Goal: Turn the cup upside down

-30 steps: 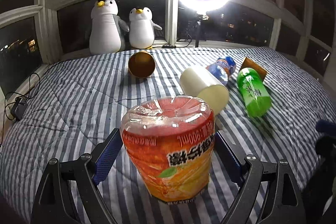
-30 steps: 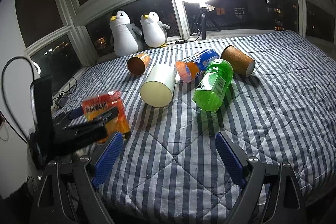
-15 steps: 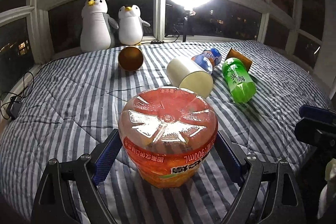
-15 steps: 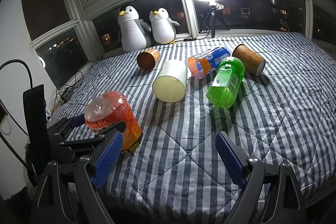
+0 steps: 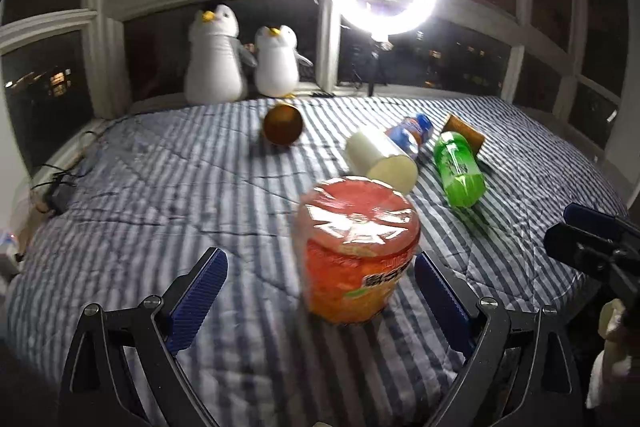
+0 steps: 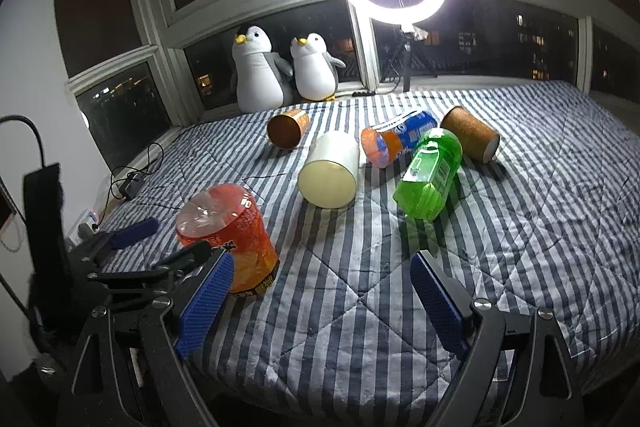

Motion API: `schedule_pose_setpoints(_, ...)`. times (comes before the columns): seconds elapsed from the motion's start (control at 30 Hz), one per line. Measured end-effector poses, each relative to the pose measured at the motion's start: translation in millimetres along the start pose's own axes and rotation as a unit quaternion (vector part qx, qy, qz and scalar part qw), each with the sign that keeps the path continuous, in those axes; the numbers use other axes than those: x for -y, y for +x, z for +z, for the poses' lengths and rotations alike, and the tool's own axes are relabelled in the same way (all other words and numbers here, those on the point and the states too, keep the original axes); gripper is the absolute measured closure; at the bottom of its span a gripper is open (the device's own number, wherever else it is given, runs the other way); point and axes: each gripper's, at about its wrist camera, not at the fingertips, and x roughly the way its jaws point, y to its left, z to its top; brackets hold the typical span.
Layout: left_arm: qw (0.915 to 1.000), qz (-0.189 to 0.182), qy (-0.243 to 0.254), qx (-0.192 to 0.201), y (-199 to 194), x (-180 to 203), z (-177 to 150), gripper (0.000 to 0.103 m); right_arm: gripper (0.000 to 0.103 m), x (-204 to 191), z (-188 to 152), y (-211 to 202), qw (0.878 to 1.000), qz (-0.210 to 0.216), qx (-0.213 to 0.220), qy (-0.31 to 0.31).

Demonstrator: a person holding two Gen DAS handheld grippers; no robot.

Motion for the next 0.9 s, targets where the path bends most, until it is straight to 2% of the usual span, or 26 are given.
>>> schedule_pose_setpoints(0.1, 0.9995, 0.027, -0.005, 0.015, -24, -8, 1, 0.006, 0.016, -10, -1, -6, 1.000, -0.007, 0.014, -0.013)
schedule_pose_setpoints(0.43, 0.9961, 0.060, -0.023, 0.061, -96, -24, -4, 0.001, 0.008, -44, -8, -30, 0.997, -0.015, 0.060, -0.040)
schedule_pose_setpoints(0.67, 0.9949, 0.067, -0.035, 0.067, -122, -30, -11, 0.001, 0.005, -66, -16, -47, 0.994, -0.024, 0.087, -0.058)
schedule_pose_setpoints(0.9, 0.9939, 0.076, -0.043, 0.067, -128, -33, -16, 0.001, 0.005, -73, -21, -57, 0.993, -0.026, 0.101, -0.061)
